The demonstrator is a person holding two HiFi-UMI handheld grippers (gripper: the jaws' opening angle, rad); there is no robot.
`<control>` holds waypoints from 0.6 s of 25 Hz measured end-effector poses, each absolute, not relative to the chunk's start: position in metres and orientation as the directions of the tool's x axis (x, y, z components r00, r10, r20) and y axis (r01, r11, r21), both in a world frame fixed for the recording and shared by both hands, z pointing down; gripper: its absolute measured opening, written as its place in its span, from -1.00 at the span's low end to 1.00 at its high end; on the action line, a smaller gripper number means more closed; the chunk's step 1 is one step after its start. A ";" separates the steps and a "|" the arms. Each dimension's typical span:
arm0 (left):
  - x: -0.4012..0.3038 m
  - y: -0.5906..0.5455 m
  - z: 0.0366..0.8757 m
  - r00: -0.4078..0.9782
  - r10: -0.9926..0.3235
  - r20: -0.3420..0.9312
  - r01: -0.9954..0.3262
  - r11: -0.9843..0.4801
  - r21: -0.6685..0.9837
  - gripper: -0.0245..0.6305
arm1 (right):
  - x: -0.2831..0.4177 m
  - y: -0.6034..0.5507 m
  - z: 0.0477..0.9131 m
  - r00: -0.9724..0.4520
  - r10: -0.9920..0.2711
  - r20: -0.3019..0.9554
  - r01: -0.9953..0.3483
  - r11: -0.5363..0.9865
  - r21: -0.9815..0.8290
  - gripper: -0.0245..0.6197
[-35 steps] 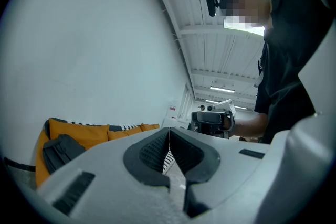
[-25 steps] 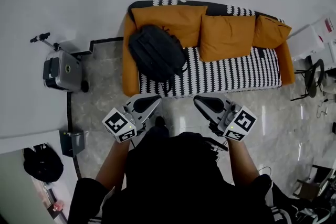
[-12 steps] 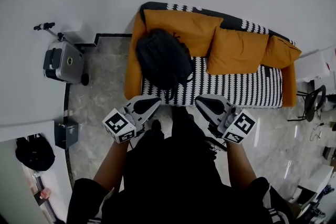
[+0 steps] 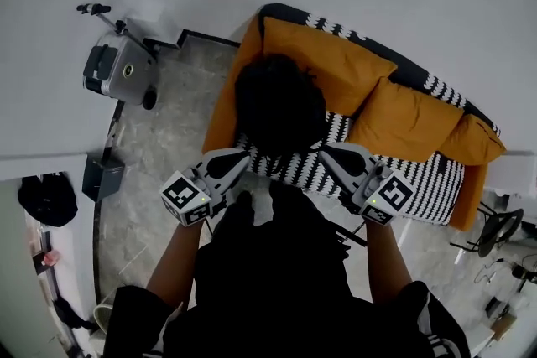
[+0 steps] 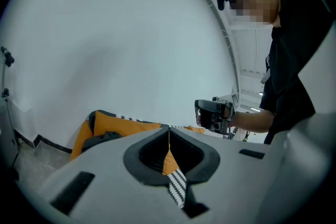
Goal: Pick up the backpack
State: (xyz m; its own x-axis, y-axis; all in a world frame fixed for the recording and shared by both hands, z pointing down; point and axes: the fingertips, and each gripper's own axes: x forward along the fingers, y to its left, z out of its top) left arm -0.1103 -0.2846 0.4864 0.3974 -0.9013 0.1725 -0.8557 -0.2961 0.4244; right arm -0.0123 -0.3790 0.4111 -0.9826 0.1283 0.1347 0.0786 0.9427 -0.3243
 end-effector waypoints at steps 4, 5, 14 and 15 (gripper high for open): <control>-0.117 -0.307 0.501 0.303 -0.931 0.205 -0.869 -0.181 0.461 -0.85 | -0.025 -0.409 0.425 -0.972 0.200 0.121 0.148 0.927 -0.344 -0.83; -0.116 -0.314 0.503 0.286 -0.936 0.206 -0.867 -0.161 0.471 -0.85 | -0.027 -0.416 0.428 -0.969 0.215 0.124 0.163 0.928 -0.336 -0.83; -0.129 -0.333 0.525 0.171 -0.954 0.245 -0.879 -0.036 0.475 -0.85 | -0.066 -0.457 0.449 -0.953 0.293 0.077 0.252 0.908 -0.336 -0.83; -0.133 -0.334 0.529 0.157 -0.955 0.251 -0.882 -0.021 0.471 -0.85 | -0.070 -0.460 0.454 -0.953 0.292 0.081 0.249 0.907 -0.340 -0.83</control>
State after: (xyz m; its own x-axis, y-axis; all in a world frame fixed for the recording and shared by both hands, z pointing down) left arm -0.1328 -0.3337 0.5290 0.1574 -0.9551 0.2511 -0.8816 -0.0214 0.4715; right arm -0.0699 -0.4596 0.4536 -0.9530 0.2918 0.0811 0.2487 0.9069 -0.3401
